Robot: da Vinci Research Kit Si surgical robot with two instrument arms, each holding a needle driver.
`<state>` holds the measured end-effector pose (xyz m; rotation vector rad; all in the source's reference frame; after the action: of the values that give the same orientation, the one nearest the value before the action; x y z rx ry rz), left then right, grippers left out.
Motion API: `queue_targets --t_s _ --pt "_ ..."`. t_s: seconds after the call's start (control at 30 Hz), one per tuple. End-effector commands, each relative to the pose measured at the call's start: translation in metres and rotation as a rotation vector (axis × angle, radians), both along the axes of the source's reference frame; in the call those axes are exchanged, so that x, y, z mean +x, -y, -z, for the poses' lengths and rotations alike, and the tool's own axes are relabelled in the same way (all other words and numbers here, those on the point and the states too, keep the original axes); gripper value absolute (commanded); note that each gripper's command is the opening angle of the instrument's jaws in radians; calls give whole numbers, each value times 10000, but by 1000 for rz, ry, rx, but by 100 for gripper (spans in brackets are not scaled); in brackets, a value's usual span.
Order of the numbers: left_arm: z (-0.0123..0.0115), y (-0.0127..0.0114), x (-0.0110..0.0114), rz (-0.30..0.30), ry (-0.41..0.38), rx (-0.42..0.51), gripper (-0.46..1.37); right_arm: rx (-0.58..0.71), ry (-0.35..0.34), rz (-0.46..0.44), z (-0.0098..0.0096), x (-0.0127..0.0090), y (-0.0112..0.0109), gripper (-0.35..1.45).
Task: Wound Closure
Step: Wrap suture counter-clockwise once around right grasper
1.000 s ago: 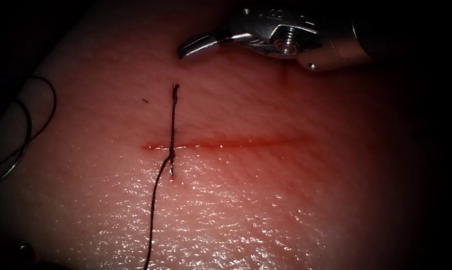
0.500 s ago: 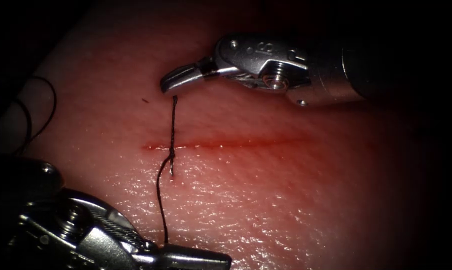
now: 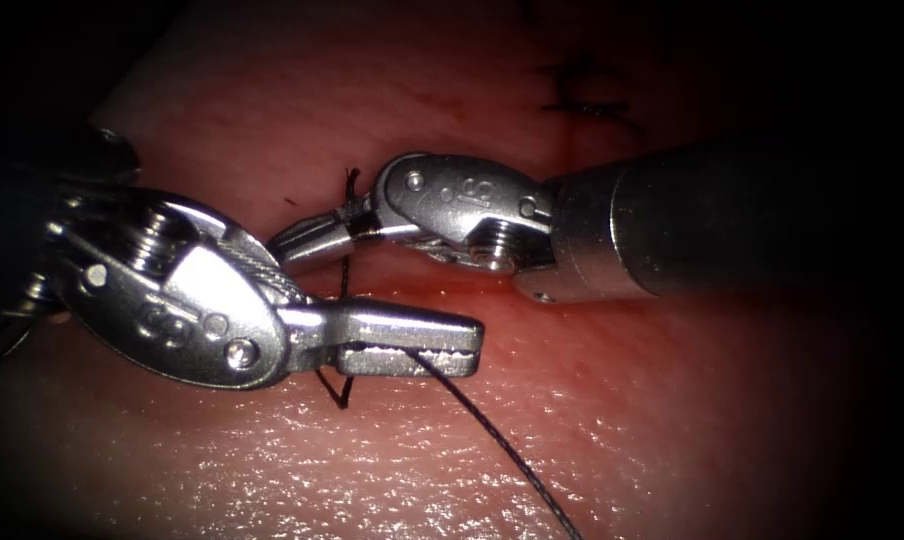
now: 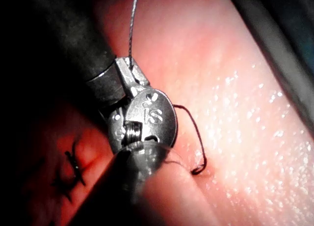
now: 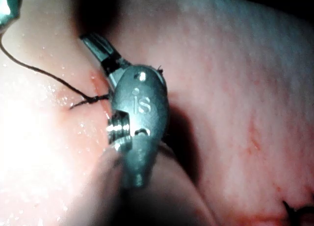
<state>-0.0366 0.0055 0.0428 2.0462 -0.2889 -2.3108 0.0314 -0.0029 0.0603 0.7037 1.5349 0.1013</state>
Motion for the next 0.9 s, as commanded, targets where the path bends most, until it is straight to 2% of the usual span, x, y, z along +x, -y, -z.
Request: queue_targets --t_s 0.03,0.33,0.5,0.63,0.9 --pt "-5 -4 0 -10 16 -4 -35 2 -8 1 0 0 3 -35" --pt "-31 -35 6 -47 85 -23 -35 18 -87 -12 2 9 17 -35" --pt "-40 -46 11 -61 172 -45 -35 43 -154 -35 9 12 21 -35" --pt "-47 -51 16 -78 212 -54 -35 61 -196 -58 14 12 23 -35" --pt "-61 -49 18 -97 225 -104 -35 97 -285 -116 17 15 25 -35"
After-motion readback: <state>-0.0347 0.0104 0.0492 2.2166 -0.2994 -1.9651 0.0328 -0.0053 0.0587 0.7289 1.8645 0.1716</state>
